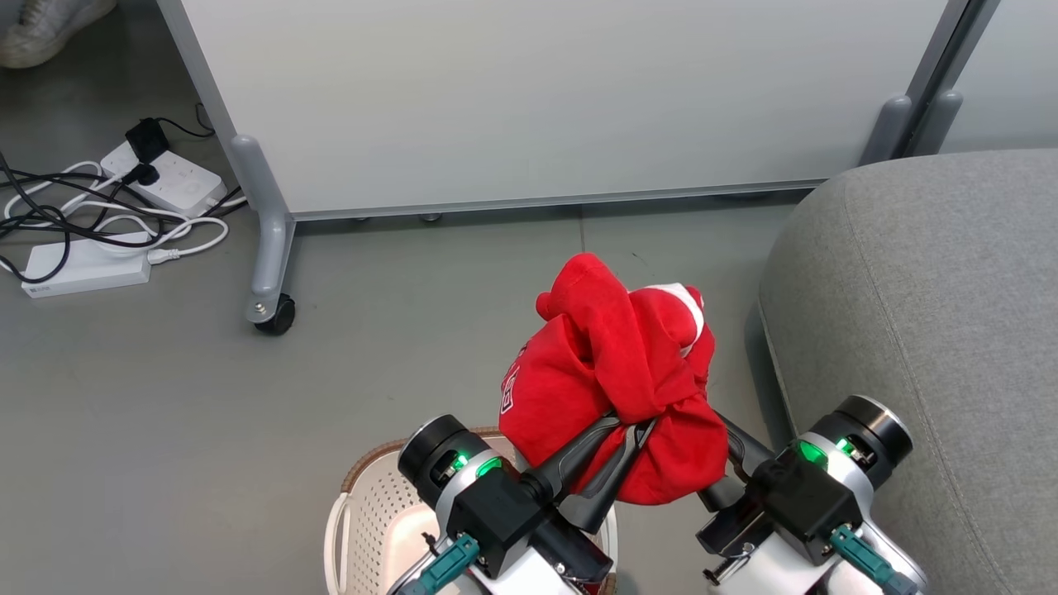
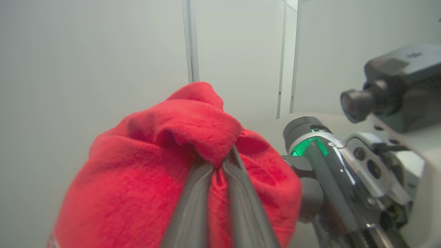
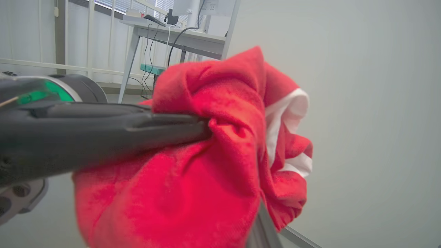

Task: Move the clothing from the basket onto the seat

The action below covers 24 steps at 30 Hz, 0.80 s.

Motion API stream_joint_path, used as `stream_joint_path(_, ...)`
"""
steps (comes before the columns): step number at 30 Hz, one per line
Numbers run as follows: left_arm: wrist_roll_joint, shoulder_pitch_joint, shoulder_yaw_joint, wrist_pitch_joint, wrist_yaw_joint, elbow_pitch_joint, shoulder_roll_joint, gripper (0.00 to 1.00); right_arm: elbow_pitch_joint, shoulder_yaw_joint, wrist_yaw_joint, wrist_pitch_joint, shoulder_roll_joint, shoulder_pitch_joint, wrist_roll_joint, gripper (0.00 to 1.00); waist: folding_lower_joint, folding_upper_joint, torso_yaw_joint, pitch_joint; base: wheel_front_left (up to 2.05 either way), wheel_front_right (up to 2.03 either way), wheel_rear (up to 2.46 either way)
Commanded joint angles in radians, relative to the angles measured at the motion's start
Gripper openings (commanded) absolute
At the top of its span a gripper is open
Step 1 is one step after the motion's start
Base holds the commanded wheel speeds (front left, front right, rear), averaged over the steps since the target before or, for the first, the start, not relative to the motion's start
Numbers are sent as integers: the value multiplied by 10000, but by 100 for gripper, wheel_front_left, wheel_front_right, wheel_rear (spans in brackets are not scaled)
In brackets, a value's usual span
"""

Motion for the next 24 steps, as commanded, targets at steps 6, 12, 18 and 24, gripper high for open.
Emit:
stream_joint_path(6, -24, -51, -21, 10, -21, 335, 31, 100, -525, -524, 2, -27, 179, 44, 171, 0, 0, -1, -39, 121, 0, 0, 0)
stream_joint_path(12, -41, -202, 30, -1, 71, 305, 32, 100, -509, -1222, 2, -24, 308, 193, 304, 0, 0, -1, -104, 142, 0, 0, 0)
stream_joint_path(18, 120, -147, 247, -1, 142, 255, 31, 100, -512, -2359, 2, -22, 460, 447, 381, 0, 0, -1, -125, 106, 0, 0, 0)
stream_joint_path(24, 408, 187, 527, -1, -7, 421, 29, 100, -352, -3238, 2, -22, 486, 727, 151, 0, 0, -1, -150, 52, 0, 0, 0)
